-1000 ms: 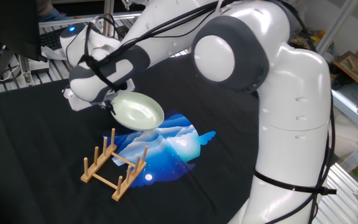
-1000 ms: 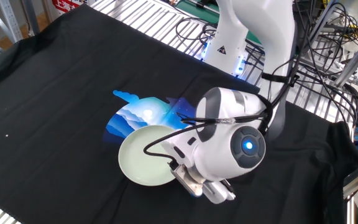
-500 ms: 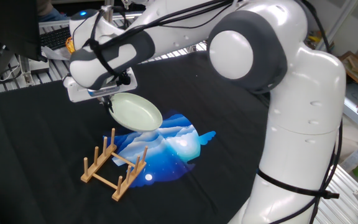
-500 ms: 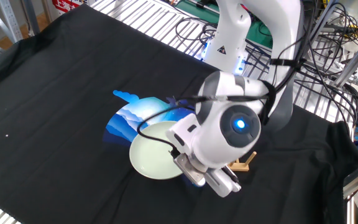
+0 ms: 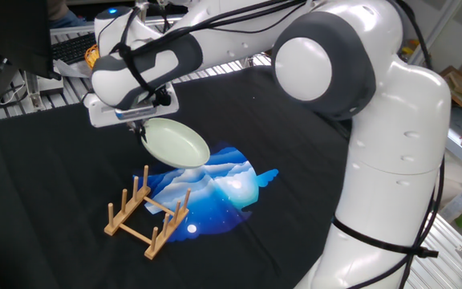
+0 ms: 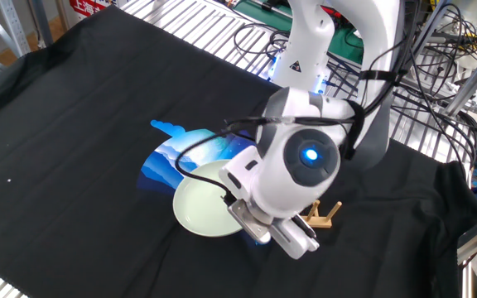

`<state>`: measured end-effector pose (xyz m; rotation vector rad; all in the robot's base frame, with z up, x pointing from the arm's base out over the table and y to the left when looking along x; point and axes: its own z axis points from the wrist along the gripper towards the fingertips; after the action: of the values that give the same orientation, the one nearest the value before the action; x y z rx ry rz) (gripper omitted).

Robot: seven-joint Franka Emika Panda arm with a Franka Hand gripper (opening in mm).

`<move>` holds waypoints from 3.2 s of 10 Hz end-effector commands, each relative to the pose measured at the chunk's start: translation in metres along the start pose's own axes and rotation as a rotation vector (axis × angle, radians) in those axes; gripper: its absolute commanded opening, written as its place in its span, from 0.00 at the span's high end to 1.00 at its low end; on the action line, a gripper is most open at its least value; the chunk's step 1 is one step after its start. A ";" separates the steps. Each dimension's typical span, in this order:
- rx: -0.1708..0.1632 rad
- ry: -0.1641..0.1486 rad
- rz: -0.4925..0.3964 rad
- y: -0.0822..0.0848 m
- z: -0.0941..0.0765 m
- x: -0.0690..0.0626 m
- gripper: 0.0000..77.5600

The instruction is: Put the dish on the dish rack

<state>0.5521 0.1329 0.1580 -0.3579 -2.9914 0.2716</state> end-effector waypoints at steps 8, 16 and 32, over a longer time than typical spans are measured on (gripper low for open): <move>-0.026 -0.035 0.022 -0.003 -0.007 -0.004 0.99; 0.044 -0.166 -0.023 -0.003 -0.007 -0.004 0.99; -0.246 0.134 -0.183 0.012 -0.086 0.078 0.99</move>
<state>0.5171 0.1643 0.2215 -0.2115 -3.0075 0.0604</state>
